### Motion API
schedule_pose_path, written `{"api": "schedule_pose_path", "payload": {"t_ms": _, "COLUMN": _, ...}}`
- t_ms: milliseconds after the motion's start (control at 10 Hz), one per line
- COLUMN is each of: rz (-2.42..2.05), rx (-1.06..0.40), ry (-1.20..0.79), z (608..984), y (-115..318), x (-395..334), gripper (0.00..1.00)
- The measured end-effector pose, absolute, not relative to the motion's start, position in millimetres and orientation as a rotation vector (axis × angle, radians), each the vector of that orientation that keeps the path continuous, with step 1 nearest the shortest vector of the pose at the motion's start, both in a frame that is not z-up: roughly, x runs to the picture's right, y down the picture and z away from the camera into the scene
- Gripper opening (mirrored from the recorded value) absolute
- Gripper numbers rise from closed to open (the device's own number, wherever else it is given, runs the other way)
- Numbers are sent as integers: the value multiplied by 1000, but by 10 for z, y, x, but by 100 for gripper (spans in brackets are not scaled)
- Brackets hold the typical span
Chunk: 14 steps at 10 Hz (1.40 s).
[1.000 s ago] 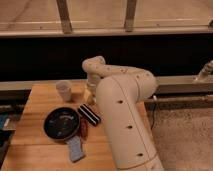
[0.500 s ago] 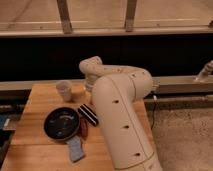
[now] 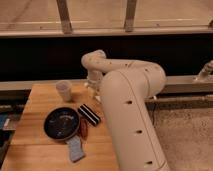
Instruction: Place the bottle in the ceramic bowl
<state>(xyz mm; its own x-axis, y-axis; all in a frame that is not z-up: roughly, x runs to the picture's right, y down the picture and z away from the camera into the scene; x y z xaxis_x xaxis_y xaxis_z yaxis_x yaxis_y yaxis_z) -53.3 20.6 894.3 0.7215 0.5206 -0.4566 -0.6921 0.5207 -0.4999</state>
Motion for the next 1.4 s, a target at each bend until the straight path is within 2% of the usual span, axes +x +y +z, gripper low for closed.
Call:
{"api": "schedule_pose_path", "payload": {"t_ms": 200, "rz": 698, "rx": -693, "ry": 278, "z": 8586, "y": 35, "x": -547, "gripper": 0}}
{"api": "schedule_pose_path", "payload": {"t_ms": 500, "rz": 655, "rx": -673, "ry": 317, "z": 8251, "y": 29, "x": -627, "gripper": 0}}
{"api": "schedule_pose_path", "payload": {"t_ms": 1000, "rz": 592, "rx": -739, "ry": 279, "z": 7806, "y": 426, "x": -1361, "gripper": 0}}
{"api": "schedule_pose_path", "payload": {"t_ms": 1400, "rz": 539, "rx": -829, "ry": 237, "z": 7587, "y": 711, "x": -1829, "gripper": 0}}
